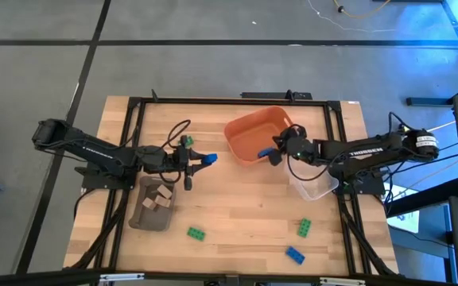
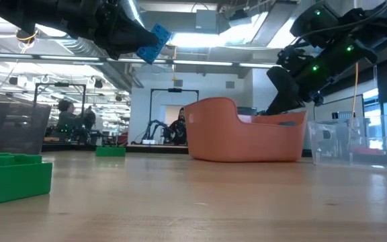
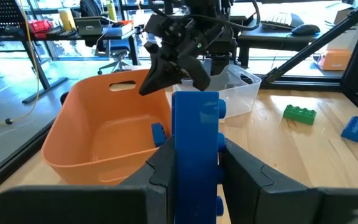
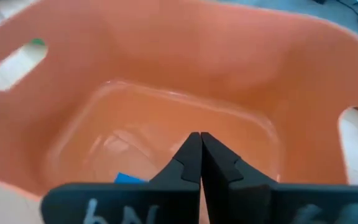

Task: Sort & place blocks by color
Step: Put the left blue game piece into the orange bin, then put the top green game piece into the transparent bin

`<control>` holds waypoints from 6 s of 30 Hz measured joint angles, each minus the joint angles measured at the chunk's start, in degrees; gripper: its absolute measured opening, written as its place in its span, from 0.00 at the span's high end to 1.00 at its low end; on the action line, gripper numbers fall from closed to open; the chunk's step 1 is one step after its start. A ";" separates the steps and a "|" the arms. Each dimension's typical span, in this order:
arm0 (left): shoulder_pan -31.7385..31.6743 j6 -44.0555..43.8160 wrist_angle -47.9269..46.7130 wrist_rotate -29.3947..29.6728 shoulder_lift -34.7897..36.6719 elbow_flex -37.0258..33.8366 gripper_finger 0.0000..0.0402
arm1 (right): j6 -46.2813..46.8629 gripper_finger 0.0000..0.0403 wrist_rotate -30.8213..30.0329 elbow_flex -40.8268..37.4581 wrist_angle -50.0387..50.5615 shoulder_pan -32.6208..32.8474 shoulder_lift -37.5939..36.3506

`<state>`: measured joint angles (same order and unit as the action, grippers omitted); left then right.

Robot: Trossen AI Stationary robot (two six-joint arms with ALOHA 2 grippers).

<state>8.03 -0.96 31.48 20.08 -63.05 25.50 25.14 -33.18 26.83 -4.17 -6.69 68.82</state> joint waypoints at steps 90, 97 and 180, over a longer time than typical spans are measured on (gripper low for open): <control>-21.13 -2.69 -28.52 -10.39 -20.50 28.26 0.38 | -6.22 1.00 16.15 0.09 -4.81 -6.60 -16.86; -12.63 -4.87 -24.11 -9.41 -8.97 18.44 0.38 | -9.24 1.00 26.39 0.09 -4.56 -6.46 -16.86; -2.62 -3.02 12.68 -2.75 6.93 -10.32 0.38 | -12.00 0.96 36.29 -16.70 -33.74 4.60 -24.77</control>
<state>5.41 -3.98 44.16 17.32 -56.12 15.18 13.14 3.11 10.13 -37.91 -2.09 44.05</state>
